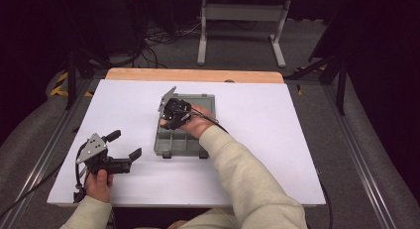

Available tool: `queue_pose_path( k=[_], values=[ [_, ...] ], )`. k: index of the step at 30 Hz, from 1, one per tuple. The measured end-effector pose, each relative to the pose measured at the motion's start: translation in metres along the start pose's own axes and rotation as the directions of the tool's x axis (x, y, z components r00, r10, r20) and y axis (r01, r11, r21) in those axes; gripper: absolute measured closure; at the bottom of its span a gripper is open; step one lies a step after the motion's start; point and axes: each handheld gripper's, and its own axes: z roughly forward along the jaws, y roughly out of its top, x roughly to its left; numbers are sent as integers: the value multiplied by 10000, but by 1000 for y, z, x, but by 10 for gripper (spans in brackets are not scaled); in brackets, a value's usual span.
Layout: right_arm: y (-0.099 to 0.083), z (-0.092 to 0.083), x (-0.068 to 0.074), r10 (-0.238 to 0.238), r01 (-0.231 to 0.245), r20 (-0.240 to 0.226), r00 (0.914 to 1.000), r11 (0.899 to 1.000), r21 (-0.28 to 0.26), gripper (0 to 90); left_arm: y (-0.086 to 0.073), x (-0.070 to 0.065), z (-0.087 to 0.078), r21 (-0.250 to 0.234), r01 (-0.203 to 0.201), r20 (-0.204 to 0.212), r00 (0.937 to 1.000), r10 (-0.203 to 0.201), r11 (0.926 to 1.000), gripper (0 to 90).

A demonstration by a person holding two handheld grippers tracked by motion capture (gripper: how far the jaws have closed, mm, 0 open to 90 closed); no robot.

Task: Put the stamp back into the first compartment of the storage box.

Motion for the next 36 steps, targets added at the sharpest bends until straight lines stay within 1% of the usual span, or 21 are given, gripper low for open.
queue_pose_path(
  k=[9,11,16,17,18,21,23,28,29,32,33,35,36],
  values=[
    [-1,5,0,-55,56,-67,10000,9999,145,656,0,0,0,19,-17,13,10000,17,10000,11],
    [-1,6,1,65,-64,-35,10000,9997,219,656,0,0,0,30,-22,12,10000,22,10000,11],
    [-1,6,1,47,-45,-81,10000,9997,239,649,0,0,0,31,-18,10,10000,18,10000,11],
    [-1,6,1,95,-94,-34,9999,9997,210,634,0,0,0,28,-6,2,10000,6,10000,11],
    [-1,6,0,30,-30,-51,10000,9999,150,605,0,0,0,26,-9,1,10000,9,10000,11],
    [-1,5,0,157,-157,17,9999,9998,127,577,0,0,0,27,-6,-1,10000,6,10000,11],
    [-1,2,1,201,-202,138,9997,9998,63,528,0,0,0,48,-10,-2,10000,10,10000,11],
    [-1,-3,1,320,-319,213,9993,9995,-59,461,0,0,0,47,-17,4,10000,17,10000,11],
    [-1,-5,1,433,-430,216,9988,9990,-140,444,0,0,0,50,-26,14,10000,26,10000,11],
    [0,-13,3,652,-643,199,9977,9970,-435,353,0,0,0,43,-37,15,10000,37,10000,11],
    [0,-16,4,885,-876,120,9960,9945,-582,320,0,0,0,42,-34,13,10000,34,10000,11],
    [0,-21,5,1017,-1006,107,9948,9920,-765,267,0,0,0,21,-7,11,10000,7,10000,11],
    [1,-24,7,1121,-1105,130,9936,9901,-859,226,0,0,0,21,-5,12,10000,5,10000,11]
  ],
)
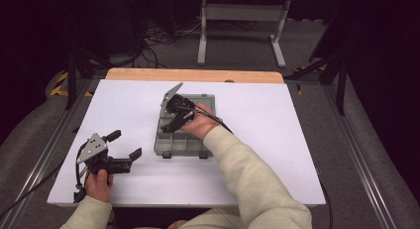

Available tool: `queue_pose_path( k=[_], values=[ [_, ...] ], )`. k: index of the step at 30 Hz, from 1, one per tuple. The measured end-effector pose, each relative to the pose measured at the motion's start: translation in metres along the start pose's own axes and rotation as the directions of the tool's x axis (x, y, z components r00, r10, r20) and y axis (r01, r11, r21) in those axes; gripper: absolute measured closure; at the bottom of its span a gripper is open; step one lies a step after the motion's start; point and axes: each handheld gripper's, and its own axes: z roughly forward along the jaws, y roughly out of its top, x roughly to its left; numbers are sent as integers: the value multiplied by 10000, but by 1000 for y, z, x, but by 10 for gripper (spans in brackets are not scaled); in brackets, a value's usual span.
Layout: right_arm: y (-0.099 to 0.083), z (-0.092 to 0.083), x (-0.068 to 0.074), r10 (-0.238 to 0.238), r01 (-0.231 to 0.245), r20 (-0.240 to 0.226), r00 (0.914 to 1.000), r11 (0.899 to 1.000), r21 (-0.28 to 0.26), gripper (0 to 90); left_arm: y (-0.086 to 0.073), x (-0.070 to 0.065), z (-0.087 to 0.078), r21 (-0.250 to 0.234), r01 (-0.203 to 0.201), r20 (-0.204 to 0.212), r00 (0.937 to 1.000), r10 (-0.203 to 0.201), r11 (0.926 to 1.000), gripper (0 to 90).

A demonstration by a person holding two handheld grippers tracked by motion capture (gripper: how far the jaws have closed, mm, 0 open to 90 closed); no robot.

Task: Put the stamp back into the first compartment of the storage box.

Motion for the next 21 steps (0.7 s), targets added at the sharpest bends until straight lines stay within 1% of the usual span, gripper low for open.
queue_pose_path(
  k=[6,7,8,9,11,13,21],
  values=[
    [4,-18,10,-160,172,326,9993,9992,-361,97,0,0,0,-1,9,4,10000,-9,10000,11],
    [5,-21,12,-148,165,369,9992,9988,-460,79,0,0,0,-1,9,4,10000,-9,10000,11],
    [5,-21,12,-148,165,369,9992,9988,-460,79,0,0,0,-23,37,-2,10000,-37,10000,11],
    [6,-29,16,-254,288,471,9986,9969,-736,38,0,0,0,-24,35,-7,10000,-35,10000,11],
    [7,-33,19,-238,280,501,9985,9960,-847,29,0,0,0,-25,-39,-3,10000,39,10000,11],
    [7,-38,22,-338,388,513,9981,9941,-1013,18,0,0,1,-42,36,3,10000,-36,10000,11],
    [2,-58,35,-468,563,668,9967,9872,-1494,0,0,0,0,-21,43,-5,10000,-43,10000,11]
  ],
)
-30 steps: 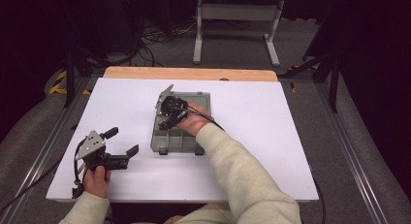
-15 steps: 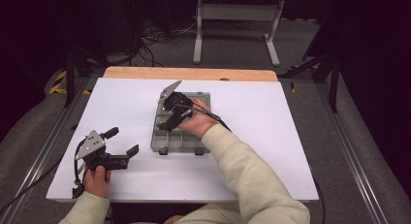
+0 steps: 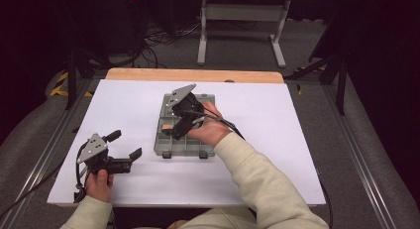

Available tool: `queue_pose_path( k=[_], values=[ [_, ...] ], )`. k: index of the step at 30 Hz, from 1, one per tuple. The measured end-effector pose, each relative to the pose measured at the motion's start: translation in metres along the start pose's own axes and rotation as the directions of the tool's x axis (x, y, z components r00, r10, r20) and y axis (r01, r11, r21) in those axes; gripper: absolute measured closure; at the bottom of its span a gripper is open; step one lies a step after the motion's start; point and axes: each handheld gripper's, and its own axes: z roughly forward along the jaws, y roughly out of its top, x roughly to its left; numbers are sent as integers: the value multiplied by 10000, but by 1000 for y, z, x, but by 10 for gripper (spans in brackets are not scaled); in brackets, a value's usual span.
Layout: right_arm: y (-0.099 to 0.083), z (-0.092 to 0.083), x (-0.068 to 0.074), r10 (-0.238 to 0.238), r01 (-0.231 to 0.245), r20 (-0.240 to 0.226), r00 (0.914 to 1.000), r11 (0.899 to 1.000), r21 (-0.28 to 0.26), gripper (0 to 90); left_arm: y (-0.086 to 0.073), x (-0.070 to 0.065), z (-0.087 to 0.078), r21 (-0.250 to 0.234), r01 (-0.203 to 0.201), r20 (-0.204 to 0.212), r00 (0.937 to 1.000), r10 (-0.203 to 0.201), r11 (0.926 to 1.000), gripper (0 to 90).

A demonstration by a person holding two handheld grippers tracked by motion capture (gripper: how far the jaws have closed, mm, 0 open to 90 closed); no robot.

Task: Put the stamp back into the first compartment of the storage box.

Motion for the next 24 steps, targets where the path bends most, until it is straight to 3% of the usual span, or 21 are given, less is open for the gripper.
queue_pose_path(
  k=[6,17,24],
  values=[
    [-5,-20,7,67,-59,197,9998,9990,-437,0,1,0,1,36,-44,-12,10000,44,10000,11],
    [-31,-64,14,592,-479,774,9952,9889,-1404,0,1,0,1,29,-57,7,10000,57,10000,11],
    [-66,-97,16,1264,-917,1361,9826,9674,-2363,0,1,-1,2,55,-62,20,10000,62,10000,11]
  ],
)
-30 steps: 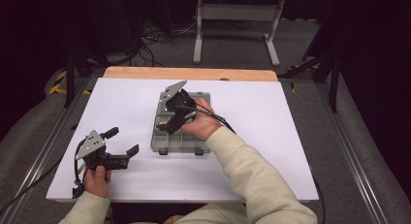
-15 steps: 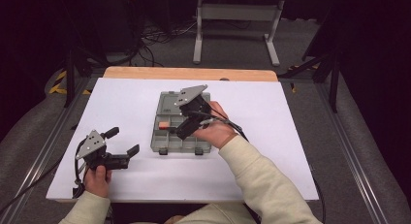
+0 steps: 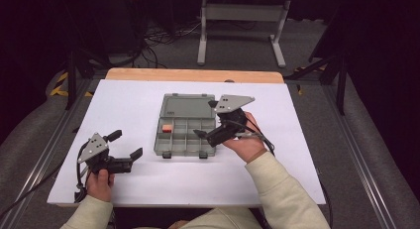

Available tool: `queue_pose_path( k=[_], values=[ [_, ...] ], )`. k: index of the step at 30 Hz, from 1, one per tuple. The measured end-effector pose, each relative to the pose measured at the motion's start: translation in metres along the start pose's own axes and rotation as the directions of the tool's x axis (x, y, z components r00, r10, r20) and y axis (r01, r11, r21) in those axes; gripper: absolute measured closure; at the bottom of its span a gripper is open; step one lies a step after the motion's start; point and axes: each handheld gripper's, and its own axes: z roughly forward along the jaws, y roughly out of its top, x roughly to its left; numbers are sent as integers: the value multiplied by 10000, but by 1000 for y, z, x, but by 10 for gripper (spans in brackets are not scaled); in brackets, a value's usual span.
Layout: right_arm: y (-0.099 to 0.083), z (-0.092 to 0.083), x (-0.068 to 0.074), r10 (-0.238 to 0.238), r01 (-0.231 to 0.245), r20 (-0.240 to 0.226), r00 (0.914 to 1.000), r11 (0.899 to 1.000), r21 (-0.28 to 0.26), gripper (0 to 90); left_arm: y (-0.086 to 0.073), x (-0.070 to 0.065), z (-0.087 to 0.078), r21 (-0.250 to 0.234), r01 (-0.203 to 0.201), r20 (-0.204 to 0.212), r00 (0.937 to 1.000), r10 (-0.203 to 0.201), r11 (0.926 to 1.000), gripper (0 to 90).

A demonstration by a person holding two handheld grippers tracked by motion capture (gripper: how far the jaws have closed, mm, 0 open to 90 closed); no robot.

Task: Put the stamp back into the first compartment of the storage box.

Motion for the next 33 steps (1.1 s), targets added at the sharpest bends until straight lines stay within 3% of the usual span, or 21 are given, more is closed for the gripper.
queue_pose_path(
  k=[11,15,19,24,33],
  values=[
    [-42,-27,1,854,-793,590,9946,9918,-998,2,-1,-1,1,-17,63,33,10000,-63,10000,11],
    [-54,-34,2,976,-871,794,9920,9881,-1271,2,-1,0,1,-30,62,35,10000,-62,10000,11],
    [-79,-46,1,1481,-1285,1113,9827,9776,-1665,0,-1,0,1,-37,73,36,10000,-73,10000,11],
    [-95,-52,2,1559,-1373,1064,9820,9768,-1642,0,-1,-1,0,-59,59,34,10000,-59,10000,11],
    [-124,-62,3,1669,-1383,1433,9755,9719,-1906,0,-3,1,0,-157,152,5,9999,-152,9998,11]
  ],
)
